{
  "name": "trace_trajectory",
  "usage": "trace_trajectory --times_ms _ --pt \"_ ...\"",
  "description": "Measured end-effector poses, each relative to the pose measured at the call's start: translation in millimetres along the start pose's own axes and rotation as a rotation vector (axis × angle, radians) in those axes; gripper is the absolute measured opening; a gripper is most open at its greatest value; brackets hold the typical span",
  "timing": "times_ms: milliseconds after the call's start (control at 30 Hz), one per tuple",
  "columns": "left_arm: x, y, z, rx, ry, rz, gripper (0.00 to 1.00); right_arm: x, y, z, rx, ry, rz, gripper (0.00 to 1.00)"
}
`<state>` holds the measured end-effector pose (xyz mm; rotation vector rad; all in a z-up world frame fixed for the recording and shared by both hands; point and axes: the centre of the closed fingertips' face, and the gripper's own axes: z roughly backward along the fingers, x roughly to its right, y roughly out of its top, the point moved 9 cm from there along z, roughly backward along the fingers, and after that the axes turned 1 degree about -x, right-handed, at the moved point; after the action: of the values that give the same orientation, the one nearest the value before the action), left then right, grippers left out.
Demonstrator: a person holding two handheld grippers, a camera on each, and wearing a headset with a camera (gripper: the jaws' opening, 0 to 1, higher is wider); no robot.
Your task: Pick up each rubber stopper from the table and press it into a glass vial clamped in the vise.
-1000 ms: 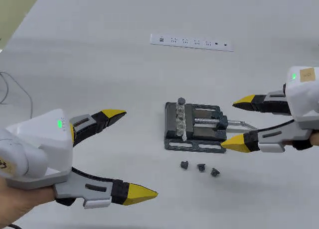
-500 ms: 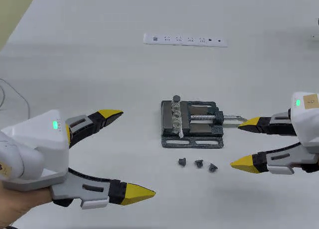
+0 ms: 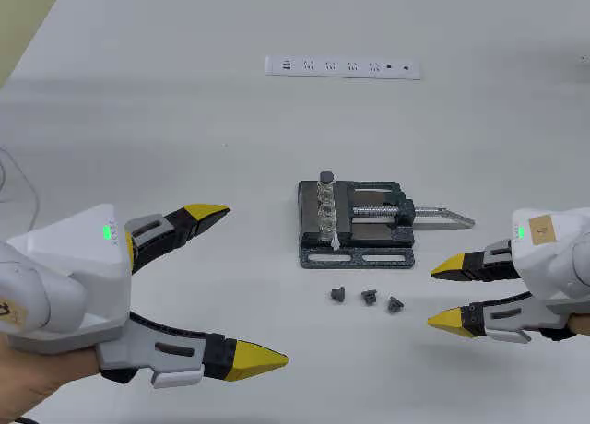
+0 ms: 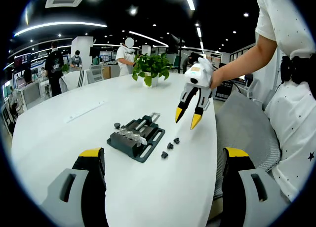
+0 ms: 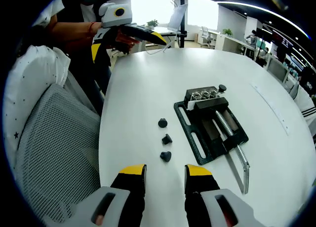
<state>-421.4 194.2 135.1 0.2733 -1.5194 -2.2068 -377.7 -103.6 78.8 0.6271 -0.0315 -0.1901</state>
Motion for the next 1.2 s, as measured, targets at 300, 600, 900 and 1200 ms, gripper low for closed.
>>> trace_trajectory --times_ms 300,600,900,1200 --pt "1.4 -1.6 -2.5 -0.002 -0.007 0.008 0.99 4.0 -0.6 -23.1 -0.015 0.009 0.023 0.12" --pt "2.9 -7.9 -5.7 -0.02 -0.02 0.013 0.99 3.4 0.9 -36.6 -0.046 0.024 0.051 0.07" --pt "1.2 -7.5 -7.3 -0.015 -0.019 0.019 0.99 3.8 1.7 -39.3 -0.057 0.026 0.076 0.0" --pt "0.8 -7.1 -8.1 -0.012 -0.019 0.024 0.98 4.2 1.4 -40.3 -0.059 0.018 0.076 0.0"
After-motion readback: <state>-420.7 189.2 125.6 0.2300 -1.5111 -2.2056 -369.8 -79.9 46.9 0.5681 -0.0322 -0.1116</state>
